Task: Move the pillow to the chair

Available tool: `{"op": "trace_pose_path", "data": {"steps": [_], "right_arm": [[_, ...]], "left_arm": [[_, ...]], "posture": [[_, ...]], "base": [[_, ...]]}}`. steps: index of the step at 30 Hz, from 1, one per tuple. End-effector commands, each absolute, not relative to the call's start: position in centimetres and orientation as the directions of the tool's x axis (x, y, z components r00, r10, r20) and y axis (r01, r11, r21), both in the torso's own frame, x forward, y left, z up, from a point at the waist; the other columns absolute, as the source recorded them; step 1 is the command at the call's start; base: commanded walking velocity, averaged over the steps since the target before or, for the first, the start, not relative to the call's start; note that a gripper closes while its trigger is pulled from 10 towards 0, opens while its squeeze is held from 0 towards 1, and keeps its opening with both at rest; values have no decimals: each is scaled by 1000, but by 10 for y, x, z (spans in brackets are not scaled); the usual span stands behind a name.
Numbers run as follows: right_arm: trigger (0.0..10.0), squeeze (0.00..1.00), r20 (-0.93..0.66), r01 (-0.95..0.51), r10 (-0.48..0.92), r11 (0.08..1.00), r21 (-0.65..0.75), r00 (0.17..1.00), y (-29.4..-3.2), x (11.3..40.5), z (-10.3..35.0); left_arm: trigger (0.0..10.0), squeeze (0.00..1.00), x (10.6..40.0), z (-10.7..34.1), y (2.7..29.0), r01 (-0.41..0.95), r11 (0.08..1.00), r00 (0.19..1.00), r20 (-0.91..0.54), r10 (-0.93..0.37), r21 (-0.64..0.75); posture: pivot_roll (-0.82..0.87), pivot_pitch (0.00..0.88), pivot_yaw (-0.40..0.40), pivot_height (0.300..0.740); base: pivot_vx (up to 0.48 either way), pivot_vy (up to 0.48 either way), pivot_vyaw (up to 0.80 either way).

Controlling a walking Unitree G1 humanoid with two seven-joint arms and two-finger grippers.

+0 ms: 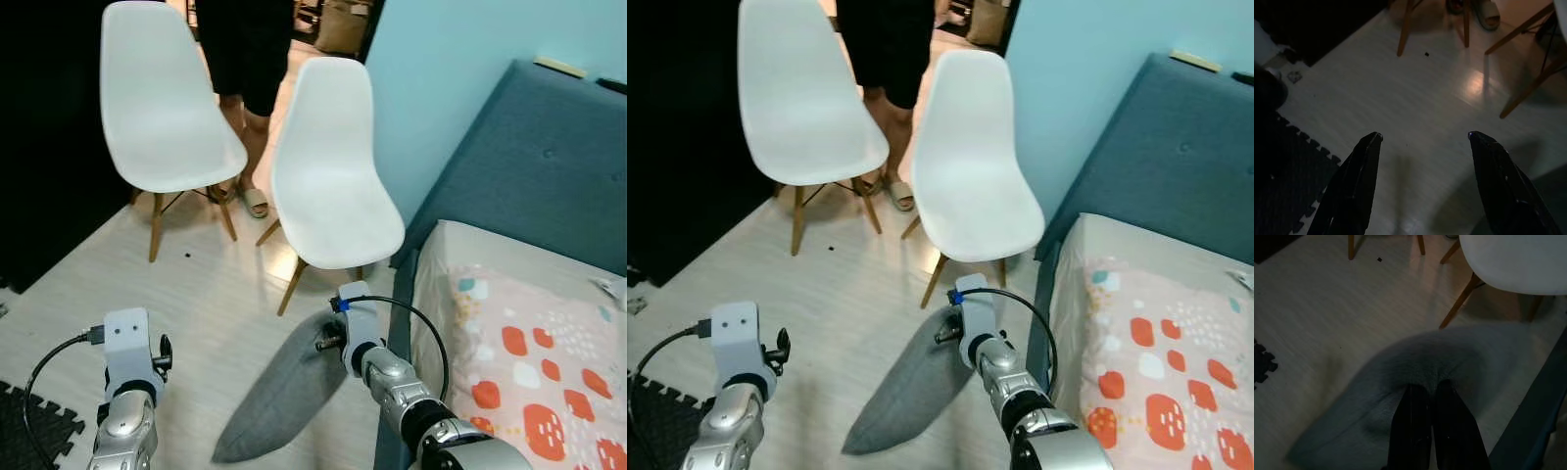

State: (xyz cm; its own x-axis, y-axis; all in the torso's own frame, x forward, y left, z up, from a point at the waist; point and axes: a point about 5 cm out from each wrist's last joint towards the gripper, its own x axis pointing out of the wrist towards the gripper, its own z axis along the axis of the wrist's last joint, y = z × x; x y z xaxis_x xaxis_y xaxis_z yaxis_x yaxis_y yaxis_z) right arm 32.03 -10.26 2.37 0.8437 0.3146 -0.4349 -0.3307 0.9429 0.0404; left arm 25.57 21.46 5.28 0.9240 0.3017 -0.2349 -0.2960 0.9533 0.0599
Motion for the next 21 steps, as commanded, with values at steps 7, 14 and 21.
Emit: {"op": "trace_pose_path", "data": {"steps": [7,14,21], "right_arm": [[10000,0,-381,-192,178,981,2,907,-132,323,27],[10000,0,-361,-150,139,989,-3,922,-137,320,25],[10000,0,-359,-172,154,985,-18,920,-136,320,26]], "left_arm": [[10000,0,278,55,199,-190,979,946,-255,202,69],[10000,0,286,55,197,-190,981,942,-273,194,39],[10000,0,287,55,195,-177,983,946,-265,185,54]], "posture": [[117,74,-111,740],[93,69,-86,740],[77,68,-87,740]], "base": [[0,0,0],[0,0,0],[0,0,0]]}}
